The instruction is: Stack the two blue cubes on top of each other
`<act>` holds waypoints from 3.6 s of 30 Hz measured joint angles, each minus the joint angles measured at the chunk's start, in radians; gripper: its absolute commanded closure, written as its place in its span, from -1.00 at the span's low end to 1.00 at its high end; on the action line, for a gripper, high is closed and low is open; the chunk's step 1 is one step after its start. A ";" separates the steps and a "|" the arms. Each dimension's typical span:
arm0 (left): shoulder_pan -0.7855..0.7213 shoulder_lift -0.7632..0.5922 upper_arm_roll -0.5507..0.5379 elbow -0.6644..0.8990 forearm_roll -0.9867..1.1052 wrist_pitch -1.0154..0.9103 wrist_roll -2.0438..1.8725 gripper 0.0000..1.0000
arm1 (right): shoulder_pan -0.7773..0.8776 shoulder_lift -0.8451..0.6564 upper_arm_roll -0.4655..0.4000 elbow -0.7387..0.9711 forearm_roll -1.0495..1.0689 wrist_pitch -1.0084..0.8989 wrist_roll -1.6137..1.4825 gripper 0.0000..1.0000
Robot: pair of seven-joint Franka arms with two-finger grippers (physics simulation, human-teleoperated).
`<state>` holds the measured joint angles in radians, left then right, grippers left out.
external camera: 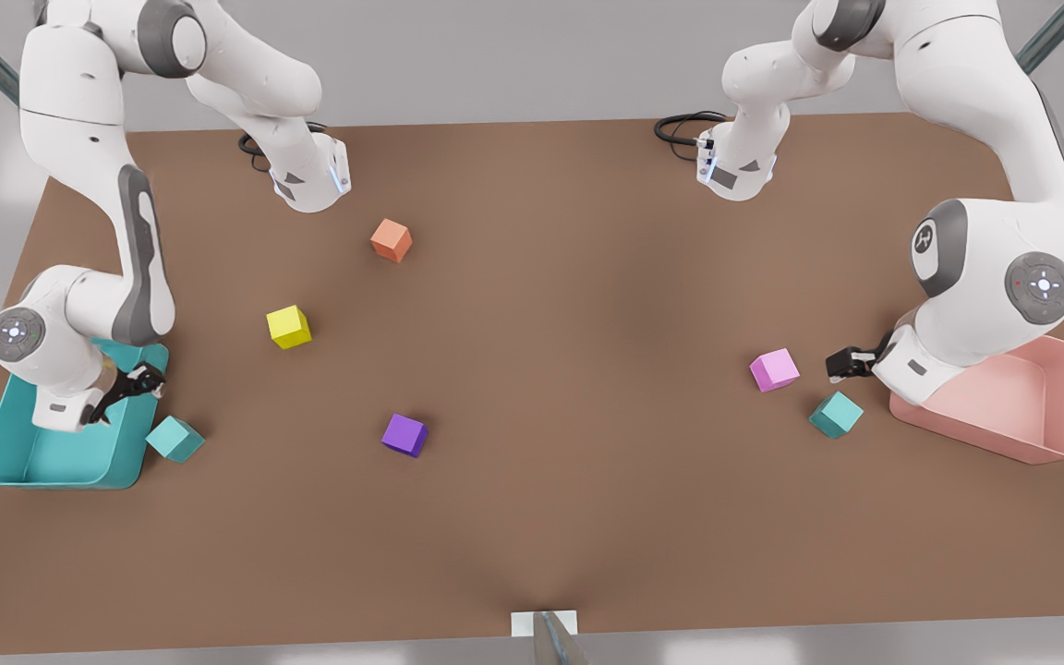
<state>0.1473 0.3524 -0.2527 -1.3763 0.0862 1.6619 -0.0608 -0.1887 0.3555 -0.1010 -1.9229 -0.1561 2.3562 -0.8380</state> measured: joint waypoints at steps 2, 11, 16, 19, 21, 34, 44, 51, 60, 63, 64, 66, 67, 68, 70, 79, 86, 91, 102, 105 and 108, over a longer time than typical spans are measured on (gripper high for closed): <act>0.001 0.001 0.000 -0.001 0.001 -0.001 -0.003 -1.00 | 0.000 0.046 -0.005 0.002 0.001 0.086 -0.067 -1.00; 0.001 0.004 0.000 -0.004 0.002 -0.009 -0.013 -1.00 | -0.006 0.129 -0.004 0.017 0.057 0.226 -0.289 -1.00; 0.001 0.005 0.000 -0.005 0.003 -0.018 -0.017 -1.00 | 0.000 0.141 -0.006 0.037 0.164 0.123 -0.372 -1.00; 0.002 0.005 0.000 -0.005 0.003 -0.021 -0.019 -1.00 | -0.004 0.158 -0.007 0.038 0.198 0.078 -0.411 -1.00; 0.002 0.005 0.000 -0.005 0.003 -0.022 -0.020 -1.00 | -0.006 0.170 -0.008 0.039 0.213 0.058 -0.433 -1.00; 0.006 0.005 0.001 -0.005 0.004 -0.024 -0.024 -1.00 | -0.003 0.240 -0.039 0.119 0.282 -0.026 -0.542 -1.00; 0.019 -0.014 -0.055 0.016 0.003 -0.016 -0.023 -1.00 | -0.007 0.277 -0.048 0.171 0.297 -0.043 -0.590 -1.00; 0.031 -0.066 -0.064 0.035 0.001 -0.025 -0.027 -1.00 | -0.006 0.264 -0.048 0.169 0.306 -0.076 -0.612 -1.00; 0.036 0.006 -0.065 -0.008 0.023 -0.019 0.110 -1.00 | -0.006 0.257 -0.048 0.169 0.318 -0.113 -0.630 -1.00; 0.027 0.039 -0.066 -0.011 0.032 -0.015 0.173 -1.00 | -0.006 0.253 -0.048 0.170 0.319 -0.126 -0.634 -1.00; 0.027 0.047 -0.066 -0.012 0.036 -0.013 0.191 -1.00 | -0.006 0.254 -0.048 0.170 0.320 -0.129 -0.635 -1.00; 0.029 0.053 -0.066 -0.012 0.041 -0.010 0.226 -1.00 | -0.003 0.254 -0.048 0.171 0.325 -0.134 -0.636 -1.00; 0.029 0.054 -0.066 -0.013 0.043 -0.009 0.241 -1.00 | -0.002 0.254 -0.050 0.177 0.327 -0.136 -0.637 -1.00; 0.030 0.055 -0.066 -0.016 0.044 -0.008 0.256 -1.00 | -0.002 0.255 -0.052 0.181 0.328 -0.138 -0.638 -1.00; 0.032 0.055 -0.066 -0.019 0.046 -0.006 0.283 -1.00 | -0.004 0.259 -0.055 0.191 0.331 -0.139 -0.639 -1.00; 0.041 0.041 -0.066 -0.019 0.048 -0.024 0.364 -1.00 | 0.005 0.295 -0.060 0.201 0.387 -0.124 -0.640 -1.00; 0.044 0.041 -0.058 -0.020 0.048 -0.042 0.396 -1.00 | 0.007 0.322 -0.059 0.200 0.401 -0.084 -0.639 -1.00; 0.042 0.040 -0.058 -0.019 0.048 -0.056 0.410 -1.00 | 0.008 0.345 -0.059 0.201 0.403 -0.047 -0.636 -1.00; 0.075 0.003 -0.055 -0.005 0.049 -0.073 0.427 -1.00 | 0.031 0.249 -0.053 0.243 0.401 -0.151 -0.612 0.18; 0.125 0.069 -0.055 -0.030 0.101 -0.030 0.448 -1.00 | 0.122 0.123 0.009 0.445 0.379 -0.370 -0.557 0.20; 0.161 0.118 -0.056 -0.093 0.133 0.032 0.480 -1.00 | 0.372 0.103 0.128 0.766 0.368 -0.590 -0.461 0.20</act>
<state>0.3084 0.4699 -0.3083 -1.4696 0.2197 1.6941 0.4187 0.1837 0.4585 0.0268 -1.1566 0.2114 1.7658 -1.2987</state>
